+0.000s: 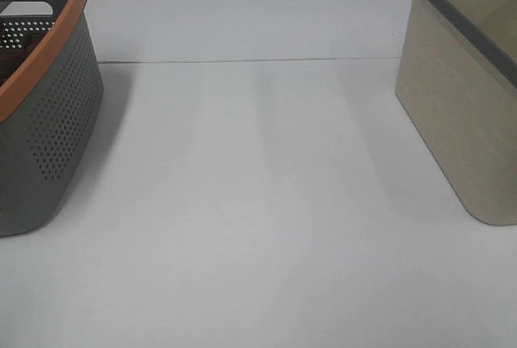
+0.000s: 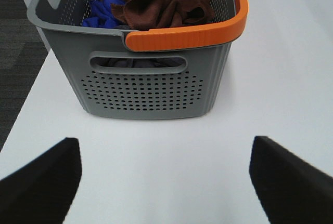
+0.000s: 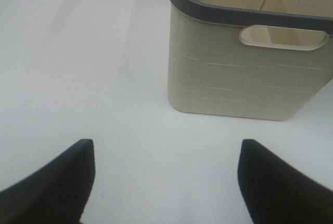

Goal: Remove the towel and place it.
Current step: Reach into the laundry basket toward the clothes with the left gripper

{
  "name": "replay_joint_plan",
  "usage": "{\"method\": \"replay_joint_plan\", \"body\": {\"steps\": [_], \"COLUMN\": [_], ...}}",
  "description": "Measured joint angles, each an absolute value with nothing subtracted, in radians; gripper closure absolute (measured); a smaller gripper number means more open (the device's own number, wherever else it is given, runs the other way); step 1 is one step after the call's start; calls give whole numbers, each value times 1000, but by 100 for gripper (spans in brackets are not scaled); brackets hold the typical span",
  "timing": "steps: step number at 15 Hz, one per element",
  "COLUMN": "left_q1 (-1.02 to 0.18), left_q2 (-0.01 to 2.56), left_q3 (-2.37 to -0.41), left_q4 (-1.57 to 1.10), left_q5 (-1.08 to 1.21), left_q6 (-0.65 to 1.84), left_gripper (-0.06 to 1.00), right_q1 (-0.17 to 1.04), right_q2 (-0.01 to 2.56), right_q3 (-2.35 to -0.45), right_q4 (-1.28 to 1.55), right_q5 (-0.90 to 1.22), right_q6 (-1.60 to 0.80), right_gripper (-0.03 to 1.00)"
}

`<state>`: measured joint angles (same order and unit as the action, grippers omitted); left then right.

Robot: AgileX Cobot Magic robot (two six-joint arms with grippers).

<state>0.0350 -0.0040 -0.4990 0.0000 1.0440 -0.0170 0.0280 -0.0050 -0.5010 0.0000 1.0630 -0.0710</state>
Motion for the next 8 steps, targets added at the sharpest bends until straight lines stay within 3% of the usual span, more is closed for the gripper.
{"method": "replay_joint_plan", "body": {"steps": [8], "left_q1": [35], "left_q2": [-4], "left_q3": [-499], "left_q4": [0], "left_q5": [1044], "left_q6": [-17], "left_gripper": [11], "right_q1": [28], "right_q2": [-5], "right_q3": [-501], "right_q4": [0], "right_q5": [1063], "right_q6": [-71], "right_gripper": [23]}}
